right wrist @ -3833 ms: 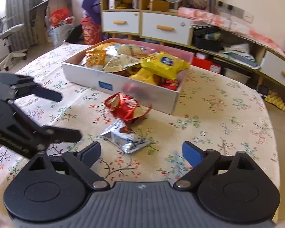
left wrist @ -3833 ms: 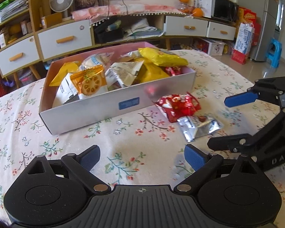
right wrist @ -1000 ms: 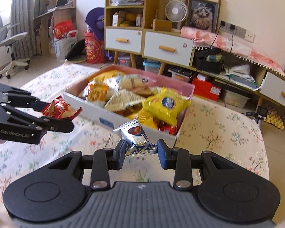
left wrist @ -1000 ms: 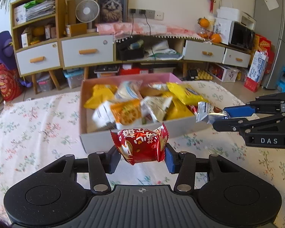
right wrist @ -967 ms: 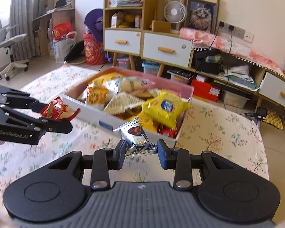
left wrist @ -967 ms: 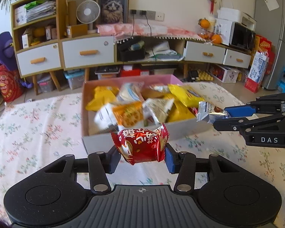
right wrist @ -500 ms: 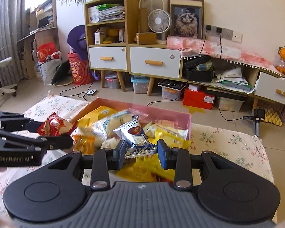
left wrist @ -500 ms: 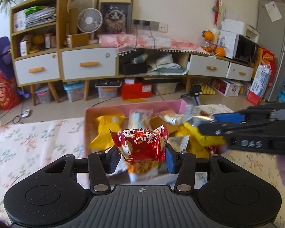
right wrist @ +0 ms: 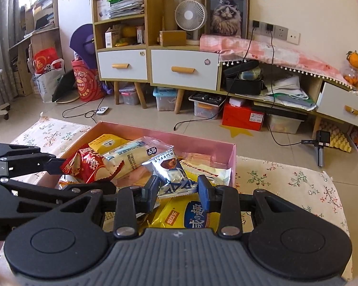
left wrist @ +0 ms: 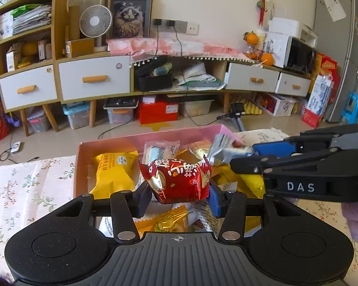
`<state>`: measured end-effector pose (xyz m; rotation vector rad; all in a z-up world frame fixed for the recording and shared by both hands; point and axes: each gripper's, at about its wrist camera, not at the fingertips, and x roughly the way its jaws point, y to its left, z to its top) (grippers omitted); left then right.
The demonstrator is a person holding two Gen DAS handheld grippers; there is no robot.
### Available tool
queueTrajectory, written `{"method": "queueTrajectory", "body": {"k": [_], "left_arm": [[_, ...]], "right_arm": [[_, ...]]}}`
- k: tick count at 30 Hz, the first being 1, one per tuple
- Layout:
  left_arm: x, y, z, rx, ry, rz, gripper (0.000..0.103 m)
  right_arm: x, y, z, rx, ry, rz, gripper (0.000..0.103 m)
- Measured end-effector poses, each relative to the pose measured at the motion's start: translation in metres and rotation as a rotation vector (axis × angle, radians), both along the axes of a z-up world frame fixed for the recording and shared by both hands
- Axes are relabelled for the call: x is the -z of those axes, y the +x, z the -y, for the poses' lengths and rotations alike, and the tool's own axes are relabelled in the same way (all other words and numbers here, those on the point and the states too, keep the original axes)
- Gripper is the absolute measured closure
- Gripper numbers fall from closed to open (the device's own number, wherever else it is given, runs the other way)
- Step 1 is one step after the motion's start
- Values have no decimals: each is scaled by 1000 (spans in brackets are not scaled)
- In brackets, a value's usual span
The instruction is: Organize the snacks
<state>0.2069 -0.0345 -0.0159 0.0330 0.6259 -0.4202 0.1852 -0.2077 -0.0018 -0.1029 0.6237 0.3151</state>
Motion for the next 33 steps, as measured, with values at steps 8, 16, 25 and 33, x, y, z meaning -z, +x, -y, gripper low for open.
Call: {"method": "queueTrajectory", "body": {"k": [8, 16, 25, 33], "left_arm": [[-8, -9, -3, -12, -6, 21, 26], [-21, -34, -6, -21, 21, 7, 18], [-30, -74, -14, -56, 74, -37, 13], [-39, -111, -14, -96, 120, -94, 7]], "right_arm": [[-7, -5, 6, 41, 6, 15, 51], [-22, -24, 16, 74, 12, 27, 41], [-24, -59, 23, 91, -23, 14, 27], [-29, -90, 22, 129, -58, -26, 12]]}}
